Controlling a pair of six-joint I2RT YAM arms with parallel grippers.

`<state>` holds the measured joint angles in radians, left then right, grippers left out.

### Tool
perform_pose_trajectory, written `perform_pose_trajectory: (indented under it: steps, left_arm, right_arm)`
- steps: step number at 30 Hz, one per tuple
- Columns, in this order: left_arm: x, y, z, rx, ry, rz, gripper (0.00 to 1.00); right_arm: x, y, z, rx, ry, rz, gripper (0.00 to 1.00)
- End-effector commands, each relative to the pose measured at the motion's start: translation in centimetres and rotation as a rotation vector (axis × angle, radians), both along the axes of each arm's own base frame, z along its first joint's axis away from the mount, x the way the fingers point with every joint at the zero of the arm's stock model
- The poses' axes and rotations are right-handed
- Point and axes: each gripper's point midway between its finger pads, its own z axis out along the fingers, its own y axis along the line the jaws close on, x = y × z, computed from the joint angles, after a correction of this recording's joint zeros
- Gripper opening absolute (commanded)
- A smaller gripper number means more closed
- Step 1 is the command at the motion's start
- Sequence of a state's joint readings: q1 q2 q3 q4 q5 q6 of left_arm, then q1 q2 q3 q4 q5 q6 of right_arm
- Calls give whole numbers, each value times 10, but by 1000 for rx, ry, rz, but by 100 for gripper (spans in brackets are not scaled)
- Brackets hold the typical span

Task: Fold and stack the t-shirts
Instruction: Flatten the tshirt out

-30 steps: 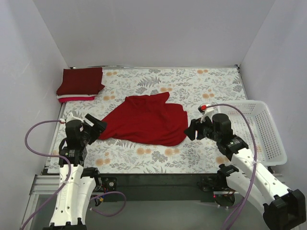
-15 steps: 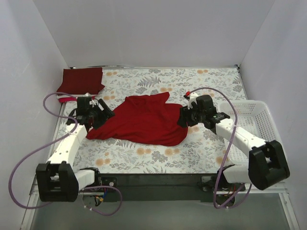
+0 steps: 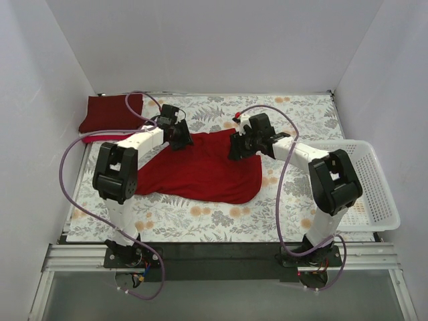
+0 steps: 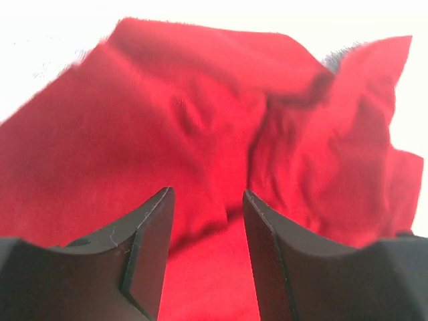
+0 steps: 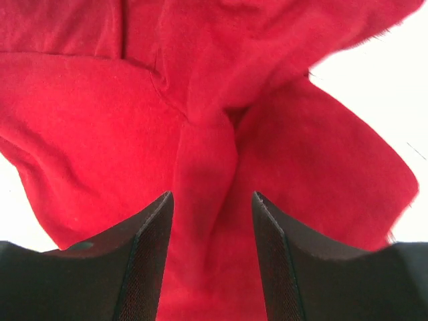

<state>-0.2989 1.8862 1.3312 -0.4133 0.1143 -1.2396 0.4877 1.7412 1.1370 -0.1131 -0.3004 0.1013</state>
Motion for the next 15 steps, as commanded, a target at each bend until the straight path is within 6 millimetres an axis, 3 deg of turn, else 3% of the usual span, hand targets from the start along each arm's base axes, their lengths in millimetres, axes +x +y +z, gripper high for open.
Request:
perform_pose_trajectory:
  steps: [1,4,8,9,10,11,12,15]
  left_arm:
    - [23,-5,-7,36,-19,-8,43]
    - [34,-3,-35,73,22,6,43]
    - [42,8,-58,148,60,58,38]
    - [43,13,-61,161,66,72,36]
    - [46,19,-64,171,68,91,32]
    - [48,26,-65,184,70,114,28]
    - [50,32,-66,188,73,133,23]
    - [58,62,-67,178,91,223,18]
  right_arm:
    - [16,26,11,58,-27,58,56]
    - [25,35,3,61,-9,63,54]
    - [34,40,-8,51,4,61,41]
    - [36,40,-7,48,-4,68,22]
    - [37,40,-3,47,-12,70,10]
    - [41,40,6,45,-38,67,2]
    - [43,36,13,38,-47,62,1]
    - [52,20,66,34,-163,33,1]
